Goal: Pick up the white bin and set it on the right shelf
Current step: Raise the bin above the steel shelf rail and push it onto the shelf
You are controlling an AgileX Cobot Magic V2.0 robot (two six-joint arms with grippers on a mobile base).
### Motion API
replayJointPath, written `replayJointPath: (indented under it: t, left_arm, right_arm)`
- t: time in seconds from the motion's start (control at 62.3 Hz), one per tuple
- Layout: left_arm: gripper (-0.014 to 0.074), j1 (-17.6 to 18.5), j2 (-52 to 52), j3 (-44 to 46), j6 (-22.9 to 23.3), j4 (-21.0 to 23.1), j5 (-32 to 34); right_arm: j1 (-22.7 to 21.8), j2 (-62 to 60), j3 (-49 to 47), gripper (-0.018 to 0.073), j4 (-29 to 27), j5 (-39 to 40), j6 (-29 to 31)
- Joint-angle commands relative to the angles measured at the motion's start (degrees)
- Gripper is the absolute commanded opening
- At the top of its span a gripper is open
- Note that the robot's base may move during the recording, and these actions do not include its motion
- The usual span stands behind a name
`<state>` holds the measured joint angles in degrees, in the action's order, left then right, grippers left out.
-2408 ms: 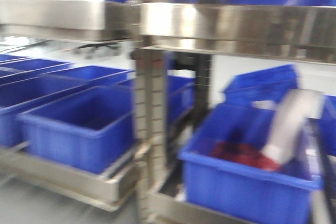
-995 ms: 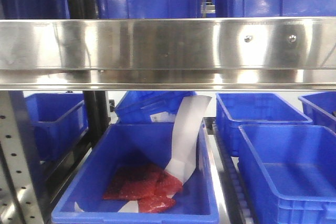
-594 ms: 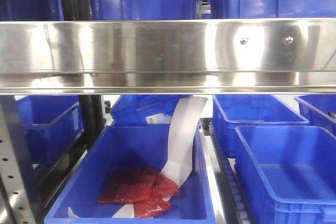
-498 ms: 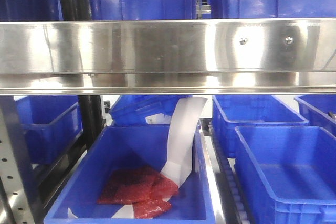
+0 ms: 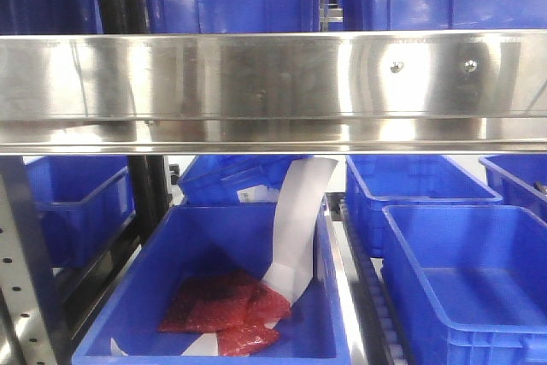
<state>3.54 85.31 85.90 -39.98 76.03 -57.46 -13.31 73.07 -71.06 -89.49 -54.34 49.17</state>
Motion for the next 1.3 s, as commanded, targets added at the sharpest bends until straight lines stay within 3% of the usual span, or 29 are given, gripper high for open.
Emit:
replayJointPath:
  t: [0.0,0.947,1.284]
  left_arm:
    - [-0.0126,4.61,-3.04,2.08,-2.02,8.42,-17.21]
    - [-0.0126,4.51,-3.04,2.08,-2.02,8.41,-17.10]
    - [-0.0125,-2.38,-3.04,5.20,-2.02,4.01,-12.83]
  right_arm:
    - [3.16,-2.25,-1.84,0.0060,-5.28,-16.45,0.85]
    - [3.16,-2.25,-1.84,0.0060,-5.35,-15.64,0.85]
    - [5.35,-1.53,-1.89,0.0060,-10.27,-9.78,-2.14]
